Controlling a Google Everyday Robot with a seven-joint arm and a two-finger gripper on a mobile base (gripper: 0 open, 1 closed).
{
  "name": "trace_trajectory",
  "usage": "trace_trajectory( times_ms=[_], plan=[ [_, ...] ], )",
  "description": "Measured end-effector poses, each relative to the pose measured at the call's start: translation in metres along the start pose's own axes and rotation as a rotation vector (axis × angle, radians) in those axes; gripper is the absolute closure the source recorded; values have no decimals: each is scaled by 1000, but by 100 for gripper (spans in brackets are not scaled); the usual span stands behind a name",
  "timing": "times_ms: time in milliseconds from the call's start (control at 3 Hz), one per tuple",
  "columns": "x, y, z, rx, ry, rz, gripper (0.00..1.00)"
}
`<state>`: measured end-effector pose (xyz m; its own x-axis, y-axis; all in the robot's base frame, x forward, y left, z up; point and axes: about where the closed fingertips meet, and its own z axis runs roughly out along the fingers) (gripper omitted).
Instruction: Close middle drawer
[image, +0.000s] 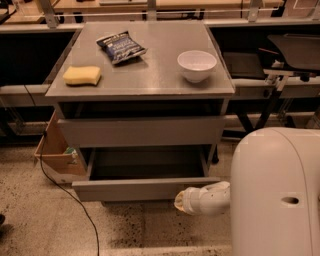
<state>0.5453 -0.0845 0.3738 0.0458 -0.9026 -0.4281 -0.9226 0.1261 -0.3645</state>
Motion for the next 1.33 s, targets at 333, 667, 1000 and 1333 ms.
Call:
trace_trajectory(
  times_ms=[333, 667, 1000, 1333],
  plan=[
    [-26, -47, 32, 68, -46, -39, 100],
    [-26, -47, 32, 68, -46, -39, 100],
    [-7, -46, 26, 88, -16, -9, 100],
    [7, -49, 24, 110, 8, 11, 100]
  ],
)
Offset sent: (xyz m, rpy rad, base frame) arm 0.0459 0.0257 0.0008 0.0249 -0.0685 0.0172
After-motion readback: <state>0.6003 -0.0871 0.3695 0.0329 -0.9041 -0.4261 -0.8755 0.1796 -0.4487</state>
